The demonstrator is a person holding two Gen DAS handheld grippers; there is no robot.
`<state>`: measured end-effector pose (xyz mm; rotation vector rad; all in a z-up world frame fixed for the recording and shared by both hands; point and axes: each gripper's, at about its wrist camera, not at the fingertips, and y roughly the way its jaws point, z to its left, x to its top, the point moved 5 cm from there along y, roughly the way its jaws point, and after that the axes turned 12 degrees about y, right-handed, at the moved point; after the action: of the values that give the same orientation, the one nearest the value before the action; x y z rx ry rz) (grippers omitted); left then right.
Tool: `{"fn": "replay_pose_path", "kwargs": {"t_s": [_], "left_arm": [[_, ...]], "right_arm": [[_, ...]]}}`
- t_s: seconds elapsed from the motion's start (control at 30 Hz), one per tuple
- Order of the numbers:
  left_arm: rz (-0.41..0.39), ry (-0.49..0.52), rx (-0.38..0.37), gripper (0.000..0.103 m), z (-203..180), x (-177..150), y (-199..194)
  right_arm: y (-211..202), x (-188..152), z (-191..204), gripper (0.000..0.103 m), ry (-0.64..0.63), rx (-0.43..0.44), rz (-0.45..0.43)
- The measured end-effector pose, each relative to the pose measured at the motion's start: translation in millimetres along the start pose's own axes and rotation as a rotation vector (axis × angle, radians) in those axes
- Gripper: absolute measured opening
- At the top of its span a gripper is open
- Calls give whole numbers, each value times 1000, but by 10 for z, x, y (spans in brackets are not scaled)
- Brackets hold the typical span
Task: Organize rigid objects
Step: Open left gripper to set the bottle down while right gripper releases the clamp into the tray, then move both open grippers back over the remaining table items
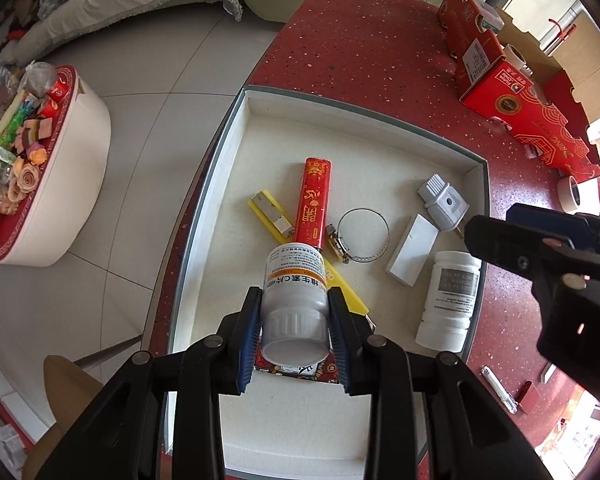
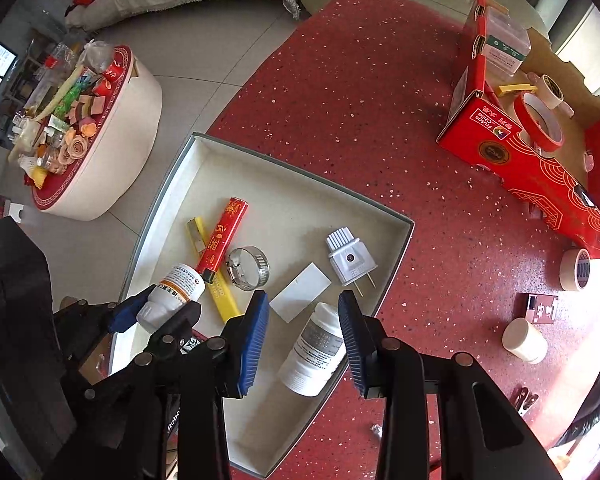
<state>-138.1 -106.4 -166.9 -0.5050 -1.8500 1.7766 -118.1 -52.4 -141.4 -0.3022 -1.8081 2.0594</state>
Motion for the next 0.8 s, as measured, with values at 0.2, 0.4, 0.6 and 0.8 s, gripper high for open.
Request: {"fn": "replay_pose_path", "kwargs": {"t_s": [0.2, 0.4, 0.6, 0.8], "left_arm": [[8, 8, -15, 56, -43, -5, 71], [4, -16, -18, 103, -28, -76, 107], [-1, -22, -13, 103, -38, -146, 49], [50, 27, -34, 103, -180, -353, -27]], "right_arm": [[37, -16, -51, 40, 11, -17, 10], [-10, -110, -204, 83, 41, -36, 5], [-71, -257, -410, 103, 81, -48, 16], [-181, -615, -583, 103, 126, -31, 17]]}}
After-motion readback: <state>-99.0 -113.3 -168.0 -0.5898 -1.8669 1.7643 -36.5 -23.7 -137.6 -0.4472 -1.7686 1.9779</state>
